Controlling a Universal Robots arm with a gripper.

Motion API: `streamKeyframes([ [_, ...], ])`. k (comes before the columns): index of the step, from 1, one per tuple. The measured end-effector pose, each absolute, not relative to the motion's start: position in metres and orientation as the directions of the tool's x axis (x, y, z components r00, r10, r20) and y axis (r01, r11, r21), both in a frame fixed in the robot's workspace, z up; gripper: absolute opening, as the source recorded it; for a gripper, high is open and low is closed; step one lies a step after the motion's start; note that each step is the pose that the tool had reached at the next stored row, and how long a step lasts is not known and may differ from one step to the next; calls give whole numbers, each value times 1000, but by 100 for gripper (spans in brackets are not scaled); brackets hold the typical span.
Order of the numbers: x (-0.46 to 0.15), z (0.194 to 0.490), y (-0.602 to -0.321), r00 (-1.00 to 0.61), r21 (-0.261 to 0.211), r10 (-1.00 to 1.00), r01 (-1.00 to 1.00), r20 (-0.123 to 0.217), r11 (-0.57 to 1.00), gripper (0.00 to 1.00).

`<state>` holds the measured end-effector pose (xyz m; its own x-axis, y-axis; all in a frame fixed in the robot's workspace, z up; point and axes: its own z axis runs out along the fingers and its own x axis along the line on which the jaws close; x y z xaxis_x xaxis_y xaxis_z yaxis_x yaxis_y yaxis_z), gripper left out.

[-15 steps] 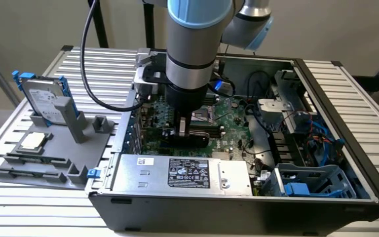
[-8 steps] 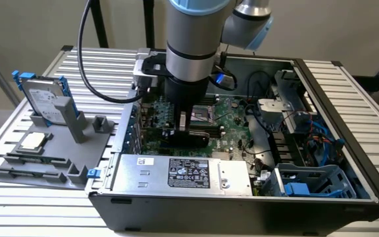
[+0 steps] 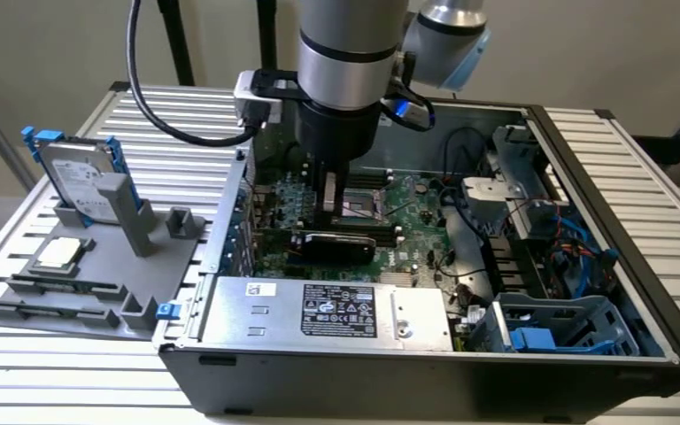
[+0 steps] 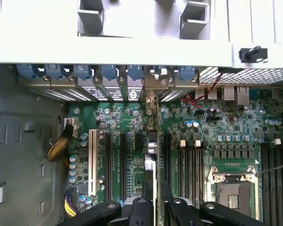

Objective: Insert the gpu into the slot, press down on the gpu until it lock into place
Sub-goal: 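Insert the gpu into the slot, then press down on the gpu until it lock into place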

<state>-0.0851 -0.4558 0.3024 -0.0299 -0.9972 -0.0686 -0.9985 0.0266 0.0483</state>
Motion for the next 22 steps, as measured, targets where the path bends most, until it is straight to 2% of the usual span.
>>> streamKeyframes([
  [2,-85,302,-456,-30,48,-997,-998,-69,27,11],
  [22,-88,297,-454,-20,48,-997,-999,-69,16,11],
])
